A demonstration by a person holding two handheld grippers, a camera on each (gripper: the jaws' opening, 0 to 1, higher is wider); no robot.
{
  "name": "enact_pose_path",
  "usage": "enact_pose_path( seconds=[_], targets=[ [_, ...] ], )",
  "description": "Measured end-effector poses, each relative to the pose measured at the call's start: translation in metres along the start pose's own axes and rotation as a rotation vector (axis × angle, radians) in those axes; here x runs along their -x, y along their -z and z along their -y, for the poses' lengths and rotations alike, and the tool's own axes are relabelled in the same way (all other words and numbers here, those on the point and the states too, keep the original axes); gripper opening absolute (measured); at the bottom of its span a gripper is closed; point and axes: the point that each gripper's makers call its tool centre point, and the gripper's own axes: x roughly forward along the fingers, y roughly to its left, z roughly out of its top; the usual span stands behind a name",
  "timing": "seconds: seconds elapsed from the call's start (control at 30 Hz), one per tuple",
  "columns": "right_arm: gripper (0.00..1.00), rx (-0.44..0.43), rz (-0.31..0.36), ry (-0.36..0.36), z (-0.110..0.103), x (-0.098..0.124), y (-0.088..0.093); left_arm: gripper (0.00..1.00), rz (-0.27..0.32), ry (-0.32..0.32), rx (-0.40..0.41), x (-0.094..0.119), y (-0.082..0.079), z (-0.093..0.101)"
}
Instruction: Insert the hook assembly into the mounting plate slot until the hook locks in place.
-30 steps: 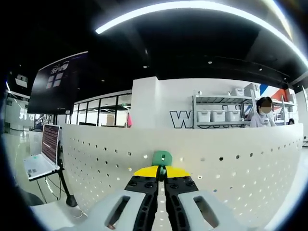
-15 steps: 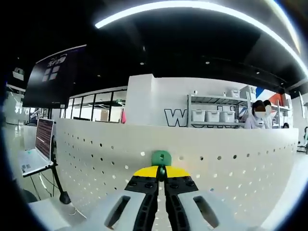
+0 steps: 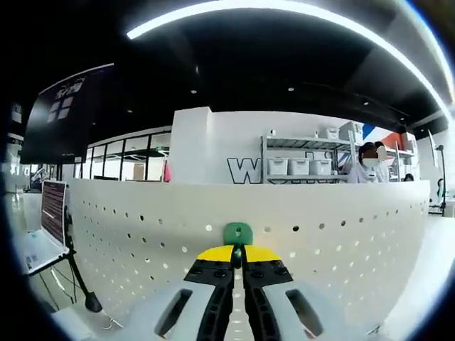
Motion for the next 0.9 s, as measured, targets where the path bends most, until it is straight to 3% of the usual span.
enact_pose_path(
  seconds=[0.9],
  targets=[
    [0.06, -0.04, -0.015, -0.022, -0.0017, 0.0012, 0.004, 0.51, 0.003, 0.0, -0.005, -0.0013, 0.0, 0.0007]
  ],
)
